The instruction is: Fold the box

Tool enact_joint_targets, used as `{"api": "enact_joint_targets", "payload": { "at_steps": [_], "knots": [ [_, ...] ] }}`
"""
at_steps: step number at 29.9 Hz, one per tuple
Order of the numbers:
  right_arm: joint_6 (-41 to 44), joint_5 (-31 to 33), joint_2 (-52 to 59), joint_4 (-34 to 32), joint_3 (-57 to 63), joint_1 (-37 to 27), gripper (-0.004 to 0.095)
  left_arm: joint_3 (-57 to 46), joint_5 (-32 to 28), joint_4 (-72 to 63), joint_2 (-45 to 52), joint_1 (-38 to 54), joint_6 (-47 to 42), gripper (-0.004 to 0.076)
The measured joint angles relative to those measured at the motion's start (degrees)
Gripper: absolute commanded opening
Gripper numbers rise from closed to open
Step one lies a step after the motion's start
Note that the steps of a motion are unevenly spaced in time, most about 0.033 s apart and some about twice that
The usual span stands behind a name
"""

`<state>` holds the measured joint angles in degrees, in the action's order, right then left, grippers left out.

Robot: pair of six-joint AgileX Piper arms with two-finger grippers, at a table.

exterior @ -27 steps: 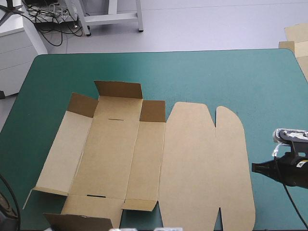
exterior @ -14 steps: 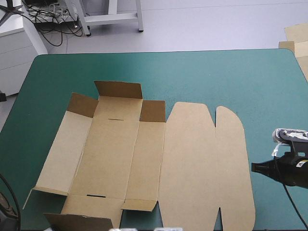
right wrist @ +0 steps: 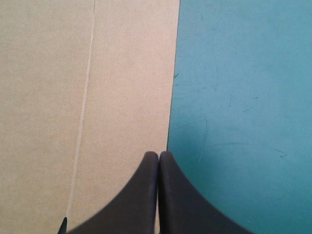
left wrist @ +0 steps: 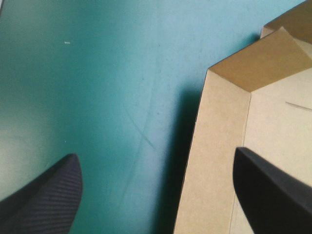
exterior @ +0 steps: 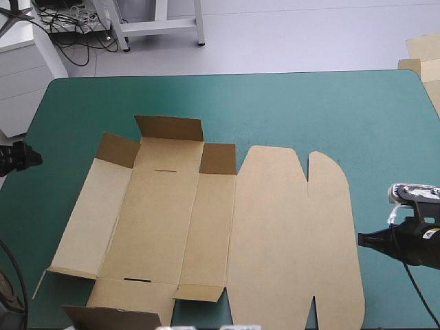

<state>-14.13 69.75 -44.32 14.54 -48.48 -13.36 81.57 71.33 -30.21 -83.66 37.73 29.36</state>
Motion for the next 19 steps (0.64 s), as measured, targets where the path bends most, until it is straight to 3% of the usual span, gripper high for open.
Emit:
{"api": "enact_joint_targets", "payload": {
  "at_steps": [19],
  "knots": [
    [-1.68, 0.0, 0.0, 2.81, 0.0, 0.0, -0.0015, -23.51, -1.85, -1.45, -2.97, -6.86, 15.95, 0.0611]
  ]
}}
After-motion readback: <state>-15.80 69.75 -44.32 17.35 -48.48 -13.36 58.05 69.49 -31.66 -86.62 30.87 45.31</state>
